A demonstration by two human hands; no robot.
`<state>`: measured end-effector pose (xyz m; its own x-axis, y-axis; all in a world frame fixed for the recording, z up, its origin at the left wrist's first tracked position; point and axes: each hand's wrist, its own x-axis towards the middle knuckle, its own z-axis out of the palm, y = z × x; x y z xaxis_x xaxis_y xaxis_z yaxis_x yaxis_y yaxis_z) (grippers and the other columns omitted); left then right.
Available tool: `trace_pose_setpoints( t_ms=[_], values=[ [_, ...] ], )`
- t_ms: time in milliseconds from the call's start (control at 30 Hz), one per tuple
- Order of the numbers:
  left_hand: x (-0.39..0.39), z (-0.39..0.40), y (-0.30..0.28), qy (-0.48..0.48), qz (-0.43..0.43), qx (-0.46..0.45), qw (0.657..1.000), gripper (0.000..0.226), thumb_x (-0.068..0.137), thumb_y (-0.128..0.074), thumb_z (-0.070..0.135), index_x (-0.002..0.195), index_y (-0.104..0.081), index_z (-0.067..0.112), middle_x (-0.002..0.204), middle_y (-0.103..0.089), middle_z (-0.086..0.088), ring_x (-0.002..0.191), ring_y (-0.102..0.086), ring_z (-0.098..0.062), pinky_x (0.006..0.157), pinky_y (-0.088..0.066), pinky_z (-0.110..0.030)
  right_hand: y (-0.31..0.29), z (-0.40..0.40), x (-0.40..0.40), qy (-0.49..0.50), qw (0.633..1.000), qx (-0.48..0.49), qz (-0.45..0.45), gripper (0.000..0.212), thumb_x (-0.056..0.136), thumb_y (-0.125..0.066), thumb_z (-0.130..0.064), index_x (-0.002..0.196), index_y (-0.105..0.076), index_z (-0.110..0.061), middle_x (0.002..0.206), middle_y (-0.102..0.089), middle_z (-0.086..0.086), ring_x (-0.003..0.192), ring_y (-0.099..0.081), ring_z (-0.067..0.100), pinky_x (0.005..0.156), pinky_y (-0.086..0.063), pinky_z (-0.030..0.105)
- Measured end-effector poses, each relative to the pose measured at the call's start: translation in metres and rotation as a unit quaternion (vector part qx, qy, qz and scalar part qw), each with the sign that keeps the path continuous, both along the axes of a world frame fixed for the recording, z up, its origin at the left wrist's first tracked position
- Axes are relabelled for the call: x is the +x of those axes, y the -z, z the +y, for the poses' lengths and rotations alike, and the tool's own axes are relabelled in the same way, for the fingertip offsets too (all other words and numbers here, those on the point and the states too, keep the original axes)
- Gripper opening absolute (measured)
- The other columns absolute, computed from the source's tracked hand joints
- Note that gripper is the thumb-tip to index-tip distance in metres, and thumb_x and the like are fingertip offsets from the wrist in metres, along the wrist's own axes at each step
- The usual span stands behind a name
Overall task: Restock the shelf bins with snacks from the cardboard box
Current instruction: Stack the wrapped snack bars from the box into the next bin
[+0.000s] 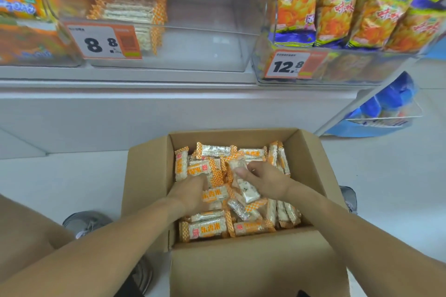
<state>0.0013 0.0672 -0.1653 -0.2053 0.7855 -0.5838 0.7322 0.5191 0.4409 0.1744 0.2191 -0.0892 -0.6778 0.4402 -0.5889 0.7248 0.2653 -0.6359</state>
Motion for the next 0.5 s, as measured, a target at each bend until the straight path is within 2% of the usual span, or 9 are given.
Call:
trace_pose_setpoints(
  t_ms=[100, 133, 200, 233, 300, 400, 500],
  values=[
    [-0.026, 0.024, -0.056, 0.006, -0.083, 0.022, 0.996, 0.052, 0.074, -0.086, 0.042, 0.112, -0.054, 0.025, 0.107, -0.056, 0.005, 0.09, -0.059, -0.01, 0.073, -0.051, -0.025, -0.046, 0.022, -0.019, 0.031, 0.997, -0.068, 0.031, 0.043, 0.093, -0.058, -0.057, 0.107, -0.058, -0.016, 0.09, -0.053, -0.004, 0.072, -0.067, 0.013, 0.061, -0.06, 0.037],
    [-0.035, 0.031, -0.081, 0.011, -0.101, 0.032, 0.994, 0.055, 0.072, -0.088, 0.042, 0.114, -0.057, 0.024, 0.101, -0.055, 0.009, 0.083, -0.056, -0.003, 0.066, -0.047, -0.017, -0.064, 0.03, -0.024, 0.012, 0.998, -0.061, 0.032, 0.037, 0.095, -0.059, -0.052, 0.11, -0.059, -0.018, 0.097, -0.057, -0.004, 0.078, -0.069, 0.016, 0.064, -0.062, 0.036],
    [-0.057, 0.041, -0.131, 0.02, -0.117, 0.052, 0.992, 0.053, 0.07, -0.089, 0.039, 0.112, -0.062, 0.023, 0.092, -0.053, 0.016, 0.078, -0.054, 0.0, 0.059, -0.04, -0.008, -0.096, 0.044, -0.031, -0.025, 0.998, -0.029, 0.049, 0.028, 0.098, -0.058, -0.044, 0.112, -0.062, -0.02, 0.1, -0.063, -0.001, 0.079, -0.068, 0.015, 0.068, -0.062, 0.037],
    [-0.067, 0.043, -0.153, 0.018, -0.124, 0.058, 0.99, 0.051, 0.069, -0.09, 0.038, 0.11, -0.064, 0.023, 0.093, -0.055, 0.015, 0.08, -0.057, -0.004, 0.059, -0.042, -0.009, -0.109, 0.049, -0.033, -0.027, 0.997, -0.015, 0.074, 0.025, 0.098, -0.06, -0.04, 0.112, -0.063, -0.019, 0.098, -0.063, 0.0, 0.078, -0.069, 0.016, 0.068, -0.062, 0.039],
    [-0.086, 0.045, -0.188, -0.007, -0.166, 0.054, 0.985, 0.048, 0.068, -0.09, 0.033, 0.108, -0.066, 0.023, 0.101, -0.062, -0.002, 0.078, -0.066, -0.022, 0.059, -0.051, -0.021, -0.127, 0.053, -0.034, -0.02, 0.988, 0.031, 0.151, 0.021, 0.096, -0.066, -0.032, 0.111, -0.064, -0.019, 0.096, -0.065, -0.004, 0.08, -0.07, 0.016, 0.069, -0.061, 0.042],
    [-0.102, 0.038, -0.217, -0.019, -0.261, 0.034, 0.965, 0.044, 0.077, -0.085, 0.02, 0.114, -0.061, 0.018, 0.102, -0.07, -0.021, 0.079, -0.071, -0.038, 0.055, -0.053, -0.03, -0.139, 0.042, -0.032, 0.005, 0.952, 0.148, 0.269, 0.024, 0.09, -0.074, -0.029, 0.106, -0.057, -0.026, 0.1, -0.071, -0.011, 0.087, -0.071, 0.01, 0.076, -0.058, 0.043],
    [-0.108, 0.033, -0.232, -0.01, -0.301, 0.059, 0.952, 0.044, 0.081, -0.081, 0.016, 0.118, -0.058, 0.018, 0.086, -0.072, -0.025, 0.07, -0.069, -0.03, 0.051, -0.047, -0.029, -0.145, 0.032, -0.038, -0.056, 0.914, 0.267, 0.299, 0.032, 0.083, -0.075, -0.042, 0.099, -0.048, -0.036, 0.098, -0.069, -0.018, 0.085, -0.068, 0.004, 0.076, -0.055, 0.034]
  ],
)
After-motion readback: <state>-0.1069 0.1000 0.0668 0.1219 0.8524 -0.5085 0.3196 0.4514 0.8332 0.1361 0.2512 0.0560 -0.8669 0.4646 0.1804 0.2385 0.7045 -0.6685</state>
